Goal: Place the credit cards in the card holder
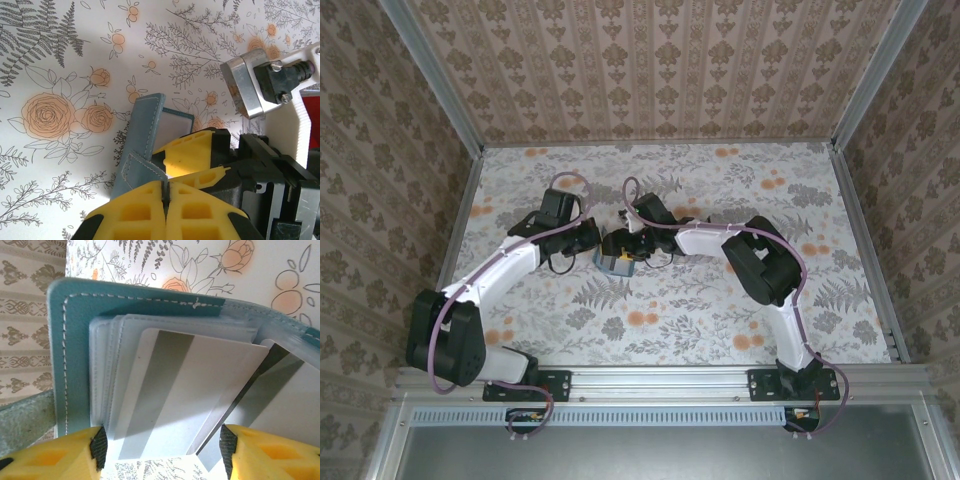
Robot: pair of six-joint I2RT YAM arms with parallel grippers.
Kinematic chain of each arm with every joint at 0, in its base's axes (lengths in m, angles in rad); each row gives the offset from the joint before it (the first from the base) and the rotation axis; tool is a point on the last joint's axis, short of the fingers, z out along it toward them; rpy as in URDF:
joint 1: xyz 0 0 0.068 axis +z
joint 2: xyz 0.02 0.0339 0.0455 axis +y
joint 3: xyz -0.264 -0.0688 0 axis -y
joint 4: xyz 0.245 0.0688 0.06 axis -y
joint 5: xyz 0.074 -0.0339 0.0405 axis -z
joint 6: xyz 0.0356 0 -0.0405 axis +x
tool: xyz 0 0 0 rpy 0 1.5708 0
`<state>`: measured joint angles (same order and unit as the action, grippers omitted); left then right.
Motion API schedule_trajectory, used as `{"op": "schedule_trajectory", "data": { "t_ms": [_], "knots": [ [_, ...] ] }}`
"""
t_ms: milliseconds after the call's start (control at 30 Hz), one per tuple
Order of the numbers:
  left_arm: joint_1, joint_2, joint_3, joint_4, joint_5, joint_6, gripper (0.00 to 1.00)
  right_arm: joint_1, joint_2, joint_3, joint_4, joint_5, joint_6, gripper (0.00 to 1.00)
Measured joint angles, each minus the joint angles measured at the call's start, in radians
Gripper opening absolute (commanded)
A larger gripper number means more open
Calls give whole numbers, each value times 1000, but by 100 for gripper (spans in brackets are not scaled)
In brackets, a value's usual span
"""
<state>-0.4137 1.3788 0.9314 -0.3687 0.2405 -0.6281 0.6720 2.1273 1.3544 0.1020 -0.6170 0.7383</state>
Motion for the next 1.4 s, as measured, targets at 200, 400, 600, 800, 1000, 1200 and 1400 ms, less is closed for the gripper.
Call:
{"op": "schedule_trajectory", "data": {
  "t_ms": [200, 400, 600, 800, 1000, 1200, 1400],
  "knots": [
    [-3, 0, 9, -3, 0, -3, 0, 0, 0, -4, 15, -3, 3, 65],
    [-12, 0, 9, -7, -2, -7, 0, 0, 0, -20, 30, 11, 3, 55],
    [-12, 0, 9, -7, -5, -7, 0, 0, -3, -36, 27, 40, -5, 46],
    [-12, 0, 9, -8, -6, -7, 0, -2, -40, -80, 26, 67, -5, 51],
    [-11, 0, 9, -38, -16, -5, 0, -55, -69, -116, 29, 61, -10, 55],
    [13, 0, 9, -58, -21, 4, 0, -116, -63, 11, -131, 63, -150, 56],
    [43, -36, 9, -89, -29, 4, 0, -97, -64, 34, -156, 61, -185, 55]
  ]
}}
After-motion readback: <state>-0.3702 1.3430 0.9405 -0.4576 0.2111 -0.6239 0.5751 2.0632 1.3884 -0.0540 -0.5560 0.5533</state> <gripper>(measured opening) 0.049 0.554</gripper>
